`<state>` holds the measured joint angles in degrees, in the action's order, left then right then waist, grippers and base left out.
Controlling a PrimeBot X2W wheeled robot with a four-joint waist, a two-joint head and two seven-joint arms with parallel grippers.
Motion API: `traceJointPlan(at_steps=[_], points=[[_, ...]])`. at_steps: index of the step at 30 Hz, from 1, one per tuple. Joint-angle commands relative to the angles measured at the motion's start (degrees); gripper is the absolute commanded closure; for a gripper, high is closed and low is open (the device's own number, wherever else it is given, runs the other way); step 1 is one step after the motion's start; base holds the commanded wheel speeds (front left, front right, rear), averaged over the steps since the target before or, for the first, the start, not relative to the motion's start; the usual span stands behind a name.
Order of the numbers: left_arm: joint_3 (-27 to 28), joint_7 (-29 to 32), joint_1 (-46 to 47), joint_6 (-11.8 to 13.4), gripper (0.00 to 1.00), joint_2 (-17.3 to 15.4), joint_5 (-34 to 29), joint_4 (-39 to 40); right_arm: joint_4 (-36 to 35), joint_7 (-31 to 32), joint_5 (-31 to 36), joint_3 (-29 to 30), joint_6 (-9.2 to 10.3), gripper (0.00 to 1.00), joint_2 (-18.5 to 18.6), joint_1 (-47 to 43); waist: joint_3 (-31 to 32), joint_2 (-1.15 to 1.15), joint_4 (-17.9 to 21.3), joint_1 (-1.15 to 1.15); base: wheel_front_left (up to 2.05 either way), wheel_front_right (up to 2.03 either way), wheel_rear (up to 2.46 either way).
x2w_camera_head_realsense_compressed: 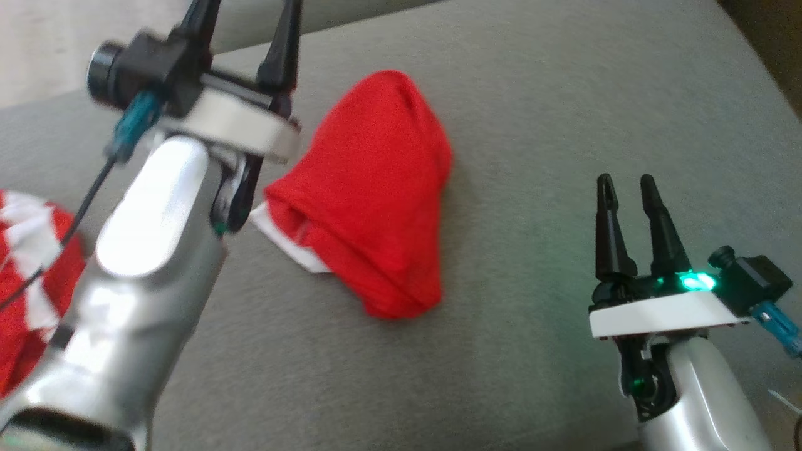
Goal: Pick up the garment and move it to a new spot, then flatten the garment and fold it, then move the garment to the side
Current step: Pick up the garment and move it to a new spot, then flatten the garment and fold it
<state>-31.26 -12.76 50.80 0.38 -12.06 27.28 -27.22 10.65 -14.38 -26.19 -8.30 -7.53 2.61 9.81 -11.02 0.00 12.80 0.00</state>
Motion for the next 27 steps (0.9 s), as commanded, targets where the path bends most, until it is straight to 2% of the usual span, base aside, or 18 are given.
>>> traceJointPlan(at_steps=[1,5,12,16,20,27], points=[[2.62,-0.9,-1.75,-0.23,0.0,-3.25,0.36,2.57,-1.79,-0.62,1.07,-0.48,0.04,0.0,0.27,-0.22,2.11,0.0,-4.68,0.0,0.0,0.0,0.0],[3.08,-1.58,-7.31,0.19,0.0,-4.7,0.51,4.81,-1.47,-0.62,2.35,0.52,0.04,0.0,0.27,-1.26,3.58,0.0,-8.21,0.0,0.0,0.0,0.0],[3.94,-2.16,-23.68,2.84,0.0,-5.4,0.98,10.4,-0.61,-0.62,4.41,2.43,0.04,0.0,0.27,-4.12,6.9,0.0,-14.39,0.0,0.0,0.0,0.0],[7.58,-2.21,-31.77,4.35,0.0,-3.24,3.0,13.74,-0.42,-0.62,4.95,3.15,0.04,0.0,0.27,-5.61,8.18,0.0,-16.39,0.0,0.0,0.0,0.0],[10.34,-2.22,-37.62,4.79,0.0,-1.31,1.15,16.54,-0.13,-0.62,5.2,3.23,0.04,0.0,0.27,-6.64,8.84,0.0,-17.38,0.0,0.0,0.0,0.0],[13.38,-2.23,-41.48,3.21,0.0,2.0,-2.52,18.08,-0.16,-0.62,6.0,2.62,0.04,0.0,0.27,-6.79,8.78,0.0,-18.55,0.0,0.0,0.0,0.0]])
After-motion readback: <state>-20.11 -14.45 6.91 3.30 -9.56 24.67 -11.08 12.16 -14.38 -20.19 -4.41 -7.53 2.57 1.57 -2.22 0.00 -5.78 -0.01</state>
